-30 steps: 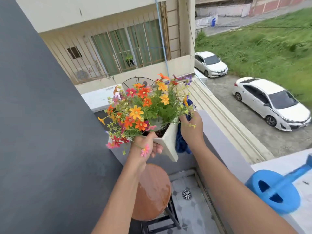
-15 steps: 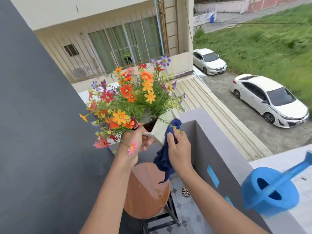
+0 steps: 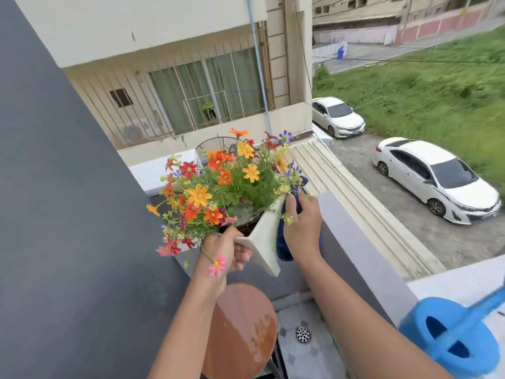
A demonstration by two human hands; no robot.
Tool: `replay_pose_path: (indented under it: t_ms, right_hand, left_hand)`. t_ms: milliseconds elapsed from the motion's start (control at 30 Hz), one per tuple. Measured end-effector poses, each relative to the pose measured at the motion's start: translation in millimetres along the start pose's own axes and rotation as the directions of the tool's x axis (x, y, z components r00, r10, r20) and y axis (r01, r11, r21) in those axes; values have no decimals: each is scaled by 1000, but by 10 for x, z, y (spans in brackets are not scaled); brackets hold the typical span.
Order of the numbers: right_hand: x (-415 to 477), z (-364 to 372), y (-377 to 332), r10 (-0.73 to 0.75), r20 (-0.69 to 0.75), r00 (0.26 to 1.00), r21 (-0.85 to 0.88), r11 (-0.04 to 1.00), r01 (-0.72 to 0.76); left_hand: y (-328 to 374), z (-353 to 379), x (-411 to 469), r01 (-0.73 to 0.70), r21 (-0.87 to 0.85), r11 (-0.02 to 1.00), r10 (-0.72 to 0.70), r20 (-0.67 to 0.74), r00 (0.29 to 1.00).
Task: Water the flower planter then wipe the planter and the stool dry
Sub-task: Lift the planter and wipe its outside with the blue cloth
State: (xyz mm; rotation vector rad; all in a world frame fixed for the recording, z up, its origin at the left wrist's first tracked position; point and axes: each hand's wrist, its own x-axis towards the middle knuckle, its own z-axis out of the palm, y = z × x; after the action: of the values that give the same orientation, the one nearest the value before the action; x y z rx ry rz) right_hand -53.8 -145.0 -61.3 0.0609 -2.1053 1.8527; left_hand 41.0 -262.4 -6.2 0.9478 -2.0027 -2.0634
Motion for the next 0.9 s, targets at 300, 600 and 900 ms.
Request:
replay_pose_path:
  t_ms: [300, 600, 900]
  right_hand:
    - [-646, 21, -48, -43, 117, 992, 184, 983, 21]
    - [347, -283, -69, -20, 246, 969, 141, 990, -15]
    - [-324, 50, 239, 3, 237, 972, 97, 995, -26]
  left_hand:
    - [37, -38, 186, 0, 53, 999, 1, -13, 1000]
    - [6, -239, 113, -60, 77, 995, 55, 69, 996]
    - [-219, -457, 251, 64, -13, 998, -64, -1, 998]
